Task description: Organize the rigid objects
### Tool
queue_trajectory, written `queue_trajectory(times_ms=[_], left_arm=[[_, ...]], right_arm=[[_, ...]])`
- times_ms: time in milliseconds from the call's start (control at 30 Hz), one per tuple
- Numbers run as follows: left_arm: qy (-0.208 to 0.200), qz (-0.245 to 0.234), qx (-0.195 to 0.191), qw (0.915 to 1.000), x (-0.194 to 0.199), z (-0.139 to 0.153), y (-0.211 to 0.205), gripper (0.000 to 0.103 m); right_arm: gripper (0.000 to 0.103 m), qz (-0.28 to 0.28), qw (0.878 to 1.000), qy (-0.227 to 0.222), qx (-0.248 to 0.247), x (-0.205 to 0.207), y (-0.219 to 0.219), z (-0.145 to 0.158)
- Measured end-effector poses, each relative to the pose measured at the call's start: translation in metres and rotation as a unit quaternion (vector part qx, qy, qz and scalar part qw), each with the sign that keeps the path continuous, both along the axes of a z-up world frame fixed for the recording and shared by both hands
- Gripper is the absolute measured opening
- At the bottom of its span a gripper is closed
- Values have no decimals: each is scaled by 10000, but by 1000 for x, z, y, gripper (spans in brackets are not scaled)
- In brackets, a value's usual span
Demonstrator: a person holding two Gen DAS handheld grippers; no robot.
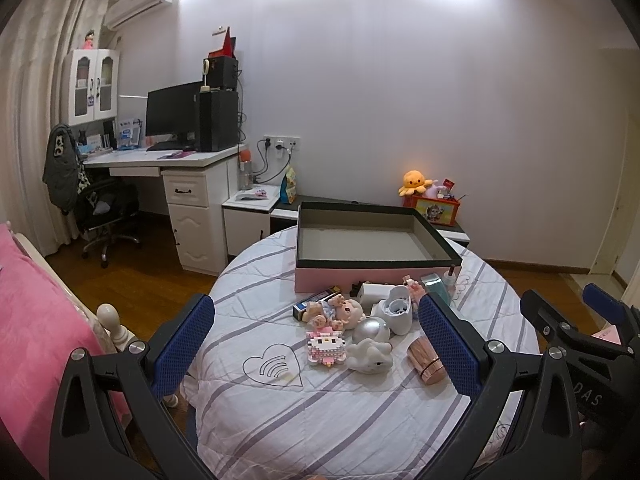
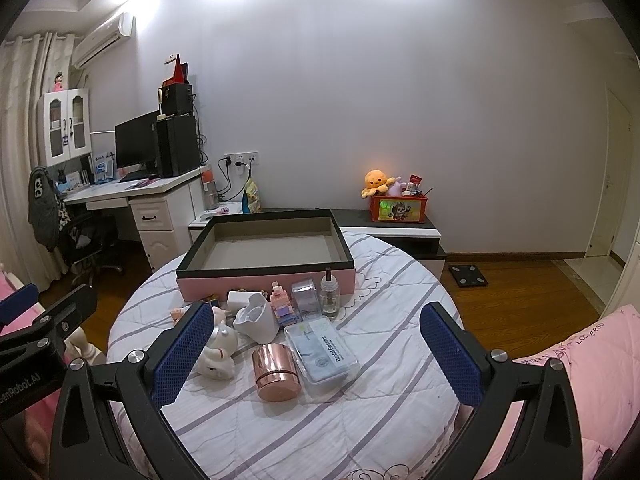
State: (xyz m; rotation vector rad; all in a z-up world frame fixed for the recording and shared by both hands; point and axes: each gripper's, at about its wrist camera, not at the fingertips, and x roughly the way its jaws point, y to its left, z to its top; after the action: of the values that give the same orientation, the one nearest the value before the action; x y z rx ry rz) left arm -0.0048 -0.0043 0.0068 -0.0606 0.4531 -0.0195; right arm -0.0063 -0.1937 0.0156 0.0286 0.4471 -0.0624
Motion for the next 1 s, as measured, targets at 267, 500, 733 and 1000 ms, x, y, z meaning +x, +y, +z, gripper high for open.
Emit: queue_trajectory(times_ms=[267, 500, 733, 1000], left_arm=[[8, -23, -27, 10000, -2, -2, 0, 103], [50, -58, -94, 9999, -1, -10, 3, 103], [353, 26, -162, 9992, 14, -37, 10, 103], [993, -7, -267, 9947, 43, -88, 6, 103]], right_arm=[[103, 0, 10000, 11, -6, 0, 0, -1], [103, 48, 10000, 57, -35, 4, -5, -7], [103, -63, 9993, 364, 56, 21, -26, -27], [103, 116, 9946, 1029, 123, 46, -34, -71]])
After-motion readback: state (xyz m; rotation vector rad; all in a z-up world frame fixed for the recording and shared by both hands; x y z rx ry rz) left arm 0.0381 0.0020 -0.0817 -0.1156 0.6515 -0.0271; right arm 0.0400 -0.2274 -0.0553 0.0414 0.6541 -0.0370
